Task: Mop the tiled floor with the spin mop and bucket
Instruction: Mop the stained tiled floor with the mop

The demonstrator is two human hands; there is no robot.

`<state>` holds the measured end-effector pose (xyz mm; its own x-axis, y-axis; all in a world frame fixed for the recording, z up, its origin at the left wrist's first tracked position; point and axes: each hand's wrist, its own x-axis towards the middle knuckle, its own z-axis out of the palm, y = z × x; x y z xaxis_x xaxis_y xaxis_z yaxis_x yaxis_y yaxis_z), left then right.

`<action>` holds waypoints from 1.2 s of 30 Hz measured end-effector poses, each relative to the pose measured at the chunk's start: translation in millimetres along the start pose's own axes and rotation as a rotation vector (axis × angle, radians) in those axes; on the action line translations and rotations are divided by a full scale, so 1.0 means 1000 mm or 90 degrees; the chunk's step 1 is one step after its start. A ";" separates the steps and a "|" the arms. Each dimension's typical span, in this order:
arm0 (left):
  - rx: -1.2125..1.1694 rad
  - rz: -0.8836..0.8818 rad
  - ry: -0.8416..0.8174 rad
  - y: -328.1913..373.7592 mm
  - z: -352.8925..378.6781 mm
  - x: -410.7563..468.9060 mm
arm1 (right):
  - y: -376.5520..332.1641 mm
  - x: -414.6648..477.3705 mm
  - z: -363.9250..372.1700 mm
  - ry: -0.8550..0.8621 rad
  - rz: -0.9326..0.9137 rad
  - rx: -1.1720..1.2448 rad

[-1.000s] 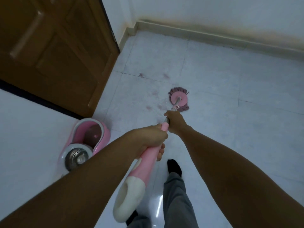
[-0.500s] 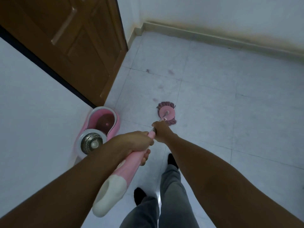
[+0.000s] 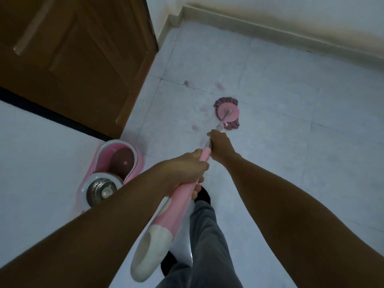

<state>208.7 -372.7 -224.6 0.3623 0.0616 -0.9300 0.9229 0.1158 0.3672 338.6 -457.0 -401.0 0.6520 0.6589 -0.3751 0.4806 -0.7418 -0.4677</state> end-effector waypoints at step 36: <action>-0.170 -0.042 0.051 -0.086 -0.038 -0.083 | -0.112 -0.047 0.043 -0.162 -0.079 -0.021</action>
<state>94.1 -350.0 -178.3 0.2806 0.1221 -0.9520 0.8733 0.3790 0.3061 229.4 -400.0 -365.2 0.4211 0.7522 -0.5068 0.5691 -0.6542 -0.4981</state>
